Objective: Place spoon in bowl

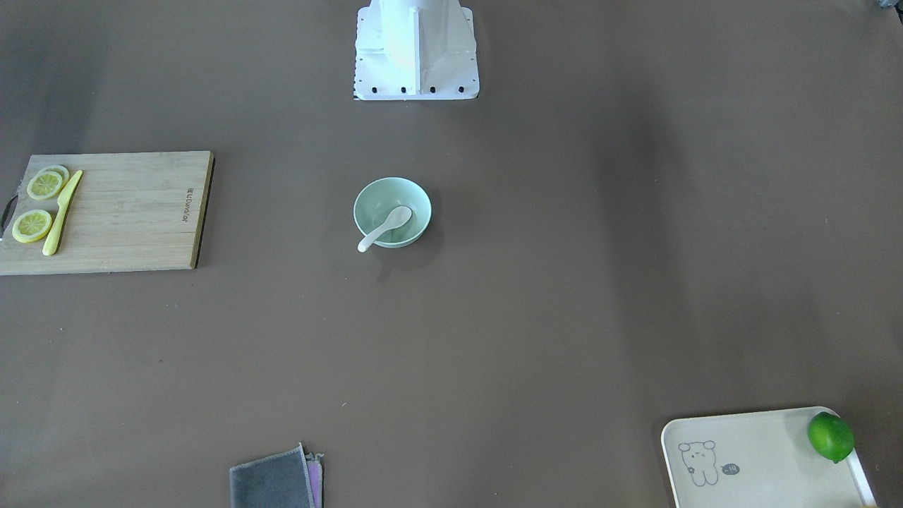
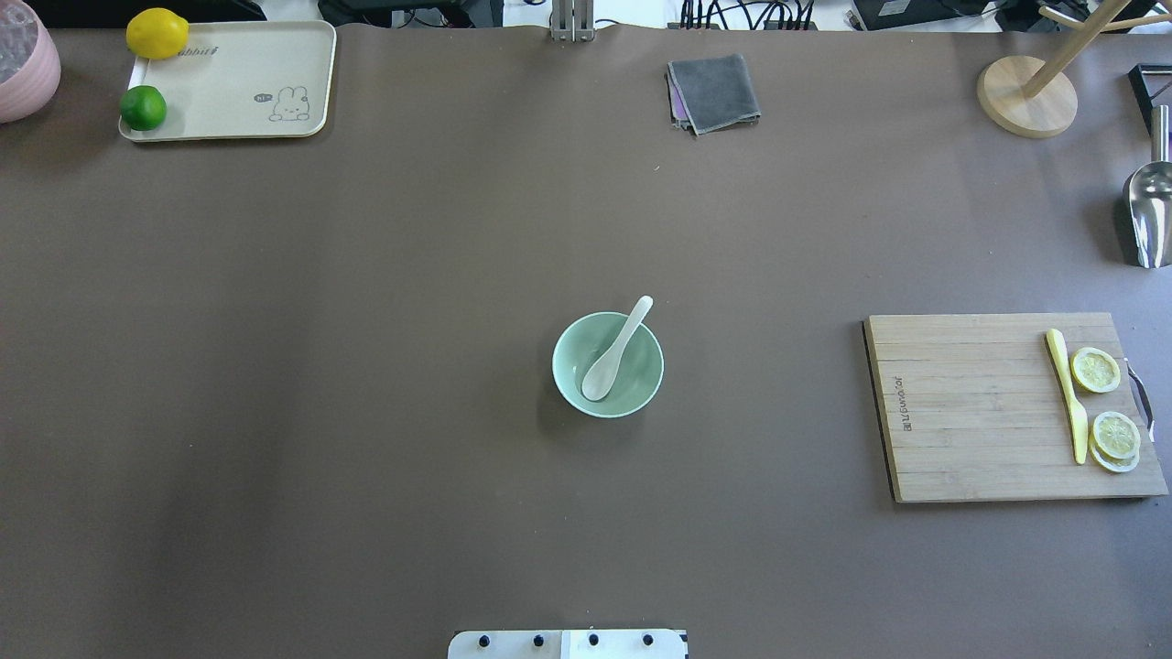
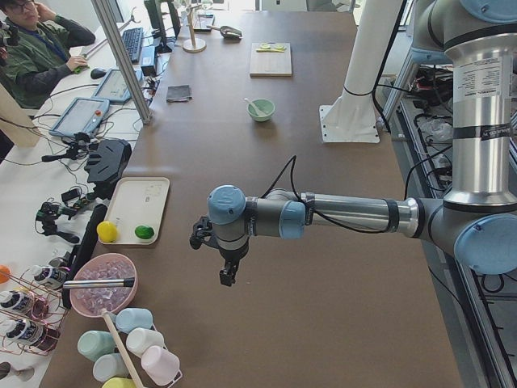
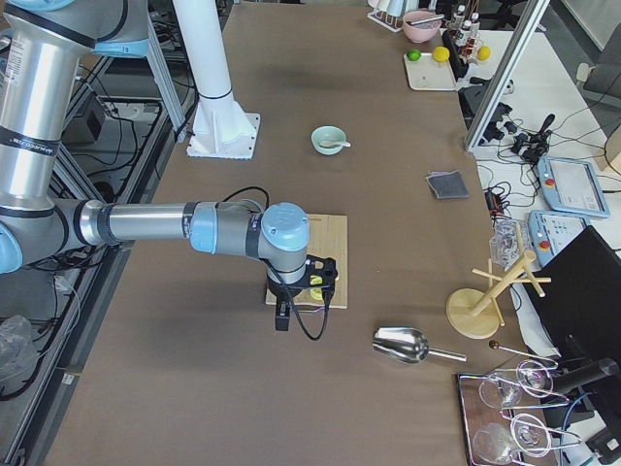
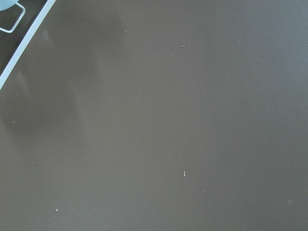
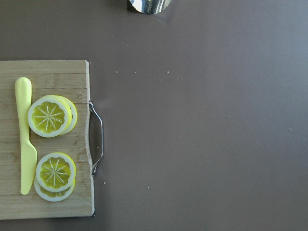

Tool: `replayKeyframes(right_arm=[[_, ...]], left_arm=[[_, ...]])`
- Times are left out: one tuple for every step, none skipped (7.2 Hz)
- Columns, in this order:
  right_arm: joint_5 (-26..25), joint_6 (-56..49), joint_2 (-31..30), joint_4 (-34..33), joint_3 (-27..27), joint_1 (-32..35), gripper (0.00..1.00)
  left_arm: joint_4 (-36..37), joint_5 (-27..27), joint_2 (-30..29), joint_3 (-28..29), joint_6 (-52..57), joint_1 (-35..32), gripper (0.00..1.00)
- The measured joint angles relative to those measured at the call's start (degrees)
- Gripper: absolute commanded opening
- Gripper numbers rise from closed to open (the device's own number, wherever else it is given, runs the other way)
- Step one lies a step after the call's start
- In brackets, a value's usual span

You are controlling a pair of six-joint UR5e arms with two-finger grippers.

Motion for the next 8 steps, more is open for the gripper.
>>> replayKeyframes(right_arm=[[0.24, 0.02, 0.03, 0.01, -0.07, 0.00, 1.00], [0.31, 0.01, 0.06, 0.01, -0.21, 0.00, 1.00], [0.33, -0.01, 0.13, 0.01, -0.32, 0.00, 1.00], [0.38, -0.02, 0.19, 0.01, -0.39, 0.00, 1.00], [0.43, -0.02, 0.22, 0.01, -0.44, -0.01, 1.00], [0.58, -0.02, 0.24, 0.01, -0.47, -0.02, 1.00], [1.00, -0.02, 0.25, 0.01, -0.48, -0.02, 1.00], [1.74, -0.02, 0.25, 0.01, -0.48, -0.02, 1.00]], left_arm=[[0.00, 0.07, 0.06, -0.65, 0.01, -0.05, 0.98], [0.00, 0.10, 0.06, -1.07, 0.01, -0.08, 0.98], [0.00, 0.11, 0.06, -1.36, 0.01, -0.21, 0.98], [-0.01, 0.11, 0.06, -1.56, 0.01, -0.54, 0.98], [-0.01, 0.12, 0.06, -1.85, 0.01, -1.13, 0.98], [-0.01, 0.12, 0.05, -2.37, 0.01, -1.66, 0.98], [0.01, 0.12, 0.06, -2.94, 0.01, -2.02, 0.98], [0.05, 0.12, 0.11, -3.29, 0.01, -2.21, 0.98]])
